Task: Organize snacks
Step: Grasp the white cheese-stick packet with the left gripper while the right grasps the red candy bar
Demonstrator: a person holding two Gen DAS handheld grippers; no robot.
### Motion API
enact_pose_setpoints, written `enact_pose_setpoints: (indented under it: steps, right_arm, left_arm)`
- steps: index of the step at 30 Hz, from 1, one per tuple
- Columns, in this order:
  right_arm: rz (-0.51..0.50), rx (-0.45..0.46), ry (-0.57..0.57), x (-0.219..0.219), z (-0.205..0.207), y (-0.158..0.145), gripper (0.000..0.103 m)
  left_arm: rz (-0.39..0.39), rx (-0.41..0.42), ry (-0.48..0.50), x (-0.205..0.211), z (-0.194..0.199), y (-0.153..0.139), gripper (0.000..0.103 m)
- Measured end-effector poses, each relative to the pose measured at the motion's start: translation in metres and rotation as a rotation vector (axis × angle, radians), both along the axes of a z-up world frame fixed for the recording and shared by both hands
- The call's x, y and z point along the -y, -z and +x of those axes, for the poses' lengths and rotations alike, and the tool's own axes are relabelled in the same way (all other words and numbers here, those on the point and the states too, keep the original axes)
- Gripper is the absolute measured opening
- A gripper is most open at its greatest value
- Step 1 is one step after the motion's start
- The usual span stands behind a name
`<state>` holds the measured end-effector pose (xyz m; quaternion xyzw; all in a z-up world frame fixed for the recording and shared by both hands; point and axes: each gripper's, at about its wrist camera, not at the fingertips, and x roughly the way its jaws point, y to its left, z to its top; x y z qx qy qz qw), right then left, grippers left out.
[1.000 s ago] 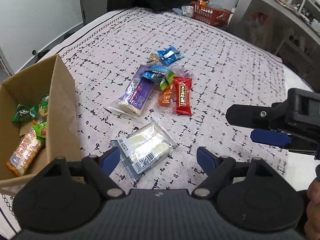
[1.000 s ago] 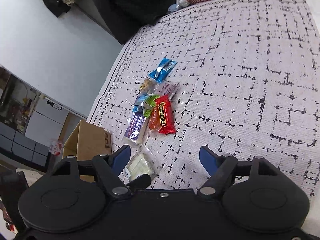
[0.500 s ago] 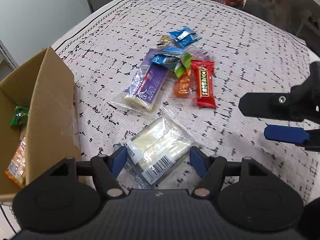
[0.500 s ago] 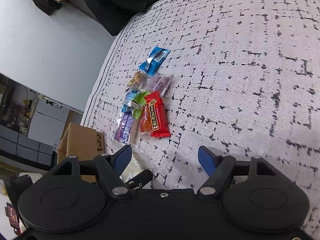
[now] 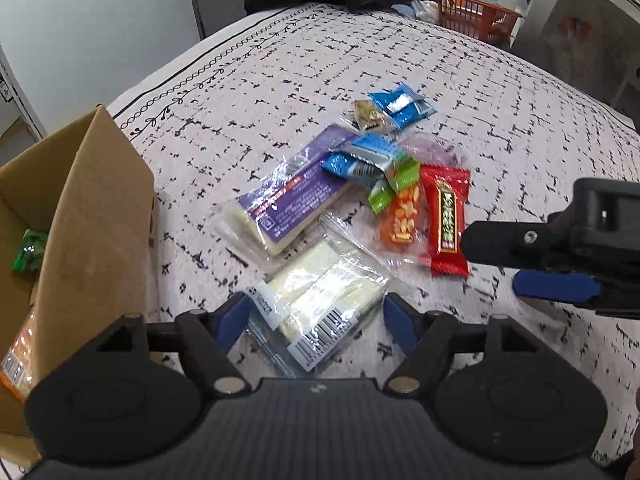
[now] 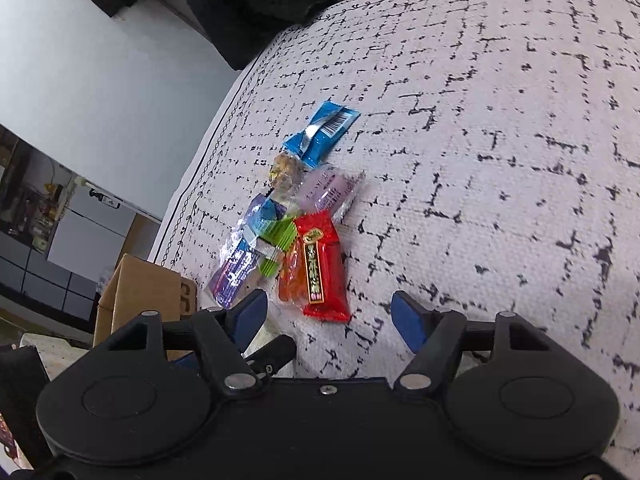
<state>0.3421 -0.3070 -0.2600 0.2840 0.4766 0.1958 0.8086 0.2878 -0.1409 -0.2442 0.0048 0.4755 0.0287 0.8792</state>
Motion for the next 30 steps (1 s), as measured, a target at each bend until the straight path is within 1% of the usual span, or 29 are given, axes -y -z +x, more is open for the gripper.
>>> enact_pose_setpoints:
  steps: [1,5,7,12,15,17,18,20,21,22,25,30]
  right_arm:
    - [-0.002,0.002,-0.001,-0.001,0.001,0.000,0.068]
    - [-0.017,0.015,-0.003,-0.005,0.005,0.000,0.068]
    - [-0.028,0.025,-0.007,-0.007,0.007,0.000,0.068]
    - [-0.056,0.050,-0.012,-0.013,0.010,0.001,0.066]
    - [-0.084,0.068,-0.020,-0.017,0.012,0.002,0.058]
    - [-0.100,0.077,-0.026,-0.020,0.014,0.002,0.048]
    - [-0.108,0.081,-0.031,-0.021,0.016,0.003,0.046]
    - [-0.120,0.085,-0.041,-0.024,0.017,0.004,0.033]
    - [-0.124,0.082,-0.046,-0.024,0.017,0.005,0.029]
    - [-0.122,0.076,-0.047,-0.024,0.017,0.006,0.023]
    - [-0.102,0.066,-0.043,-0.022,0.016,0.006,0.022]
    - [-0.122,0.069,-0.038,-0.021,0.008,0.000,0.022]
  left_arm:
    - [-0.002,0.001,-0.002,-0.001,0.001,0.001,0.080]
    - [-0.019,0.013,-0.005,-0.004,0.004,0.003,0.085]
    - [-0.020,0.014,-0.003,-0.006,0.006,0.005,0.091]
    - [-0.037,0.039,-0.011,-0.010,0.011,0.010,0.092]
    - [-0.057,0.049,-0.015,-0.013,0.012,0.011,0.092]
    - [-0.083,0.051,-0.019,-0.015,0.012,0.011,0.090]
    - [-0.095,0.053,-0.021,-0.016,0.012,0.011,0.089]
    - [-0.107,0.054,-0.019,-0.018,0.012,0.011,0.084]
    - [-0.108,0.056,-0.013,-0.017,0.011,0.010,0.079]
    - [-0.110,0.061,-0.008,-0.017,0.011,0.010,0.070]
    - [-0.127,0.063,-0.008,-0.016,0.009,0.007,0.067]
    - [-0.156,0.058,-0.034,-0.021,0.003,0.003,0.064]
